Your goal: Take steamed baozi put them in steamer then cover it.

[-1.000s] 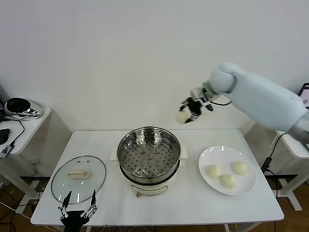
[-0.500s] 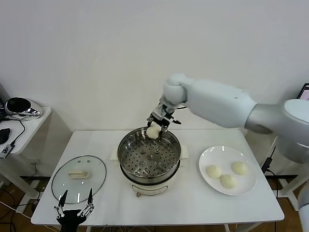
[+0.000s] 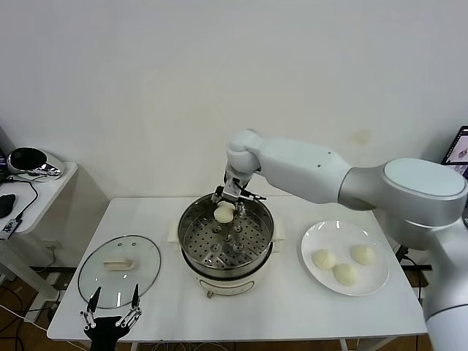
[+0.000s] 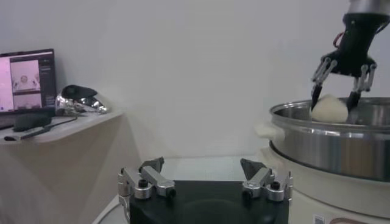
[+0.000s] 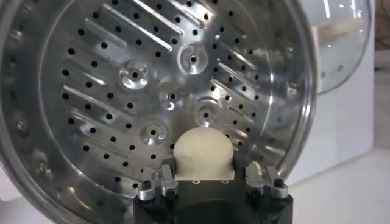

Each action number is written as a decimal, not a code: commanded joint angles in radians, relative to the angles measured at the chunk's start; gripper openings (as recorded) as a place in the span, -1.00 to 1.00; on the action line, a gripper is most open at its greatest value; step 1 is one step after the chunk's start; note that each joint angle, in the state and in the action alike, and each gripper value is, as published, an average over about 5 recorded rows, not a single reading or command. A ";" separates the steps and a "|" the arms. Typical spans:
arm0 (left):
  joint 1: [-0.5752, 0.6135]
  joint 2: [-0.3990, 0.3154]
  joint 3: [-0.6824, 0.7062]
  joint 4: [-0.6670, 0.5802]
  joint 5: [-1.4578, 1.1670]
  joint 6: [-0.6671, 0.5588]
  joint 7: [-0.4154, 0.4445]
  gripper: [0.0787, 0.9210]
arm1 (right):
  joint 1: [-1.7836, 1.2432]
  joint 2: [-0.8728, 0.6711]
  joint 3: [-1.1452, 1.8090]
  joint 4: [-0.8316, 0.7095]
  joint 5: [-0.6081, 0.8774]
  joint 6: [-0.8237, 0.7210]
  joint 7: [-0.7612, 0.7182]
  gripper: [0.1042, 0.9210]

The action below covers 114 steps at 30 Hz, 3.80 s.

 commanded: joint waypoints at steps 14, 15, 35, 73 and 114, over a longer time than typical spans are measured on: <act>0.004 -0.008 0.001 -0.013 0.000 0.000 -0.001 0.77 | 0.007 0.009 0.006 -0.059 -0.030 0.088 0.024 0.75; 0.005 -0.008 0.001 -0.016 0.000 0.000 -0.001 0.77 | 0.026 -0.004 0.004 -0.040 0.000 0.071 0.013 0.76; 0.006 0.023 0.016 -0.051 0.004 0.004 0.001 0.77 | 0.281 -0.801 -0.081 0.716 0.458 -0.929 -0.088 0.76; 0.007 0.020 -0.012 -0.033 0.010 0.019 0.010 0.77 | -0.464 -0.723 0.324 0.370 0.128 -0.814 -0.042 0.76; 0.002 0.025 -0.010 -0.033 0.011 0.019 0.013 0.77 | -0.104 -0.782 0.206 0.480 0.278 -0.874 -0.066 0.11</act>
